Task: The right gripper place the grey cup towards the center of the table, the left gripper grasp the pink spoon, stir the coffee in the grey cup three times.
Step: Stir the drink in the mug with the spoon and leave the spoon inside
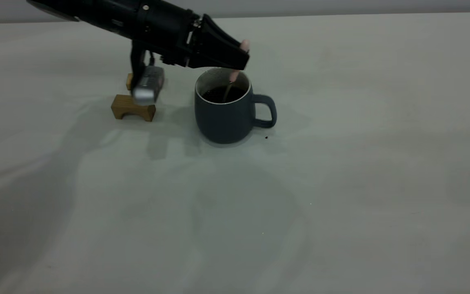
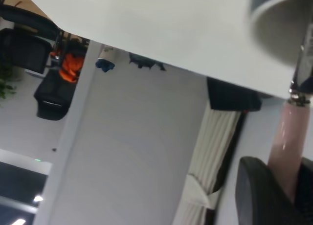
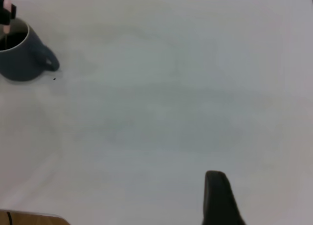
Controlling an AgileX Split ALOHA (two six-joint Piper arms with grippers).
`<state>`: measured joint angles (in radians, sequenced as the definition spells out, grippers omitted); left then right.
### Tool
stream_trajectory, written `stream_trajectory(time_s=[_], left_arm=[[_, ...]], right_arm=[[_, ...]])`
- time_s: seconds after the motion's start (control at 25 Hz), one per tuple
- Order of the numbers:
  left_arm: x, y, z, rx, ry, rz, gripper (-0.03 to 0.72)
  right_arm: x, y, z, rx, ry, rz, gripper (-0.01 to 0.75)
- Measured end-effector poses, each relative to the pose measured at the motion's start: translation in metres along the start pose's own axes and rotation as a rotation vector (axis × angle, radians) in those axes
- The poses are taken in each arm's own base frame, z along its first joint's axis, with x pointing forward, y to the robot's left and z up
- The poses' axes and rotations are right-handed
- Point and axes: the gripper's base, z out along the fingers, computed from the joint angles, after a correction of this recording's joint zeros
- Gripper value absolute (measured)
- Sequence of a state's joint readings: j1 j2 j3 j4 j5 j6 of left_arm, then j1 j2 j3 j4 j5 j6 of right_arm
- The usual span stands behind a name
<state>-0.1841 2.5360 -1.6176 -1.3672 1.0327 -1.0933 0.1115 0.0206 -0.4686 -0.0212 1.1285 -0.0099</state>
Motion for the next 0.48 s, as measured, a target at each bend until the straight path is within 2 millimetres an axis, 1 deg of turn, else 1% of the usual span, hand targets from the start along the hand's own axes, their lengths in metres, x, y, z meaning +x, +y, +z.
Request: stream_trajectory(time_s=[0.08,0.2,0.36,0.48], left_arm=[[-0.004,-0.004,-0.008,0.026,-0.005,-0.011,0.168],[-0.006,-0.010,-0.010,0.086,-0.016,-0.027,0.168],[-0.002,-0.014,-0.004,0.146,-0.008,-0.042,0.168],[0.002,-0.011,0.006,0.142,-0.006,-0.039,0.168]], right_arm=[[0.000,0.000,0.000,0.000,0.000,0.000,0.491],[0.000,0.000,0.000,0.000,0.000,0.000,0.491],[0.000,0.000,0.000,0.000,0.000,0.000,0.491],[0.000,0.000,0.000,0.000,0.000,0.000,0.491]])
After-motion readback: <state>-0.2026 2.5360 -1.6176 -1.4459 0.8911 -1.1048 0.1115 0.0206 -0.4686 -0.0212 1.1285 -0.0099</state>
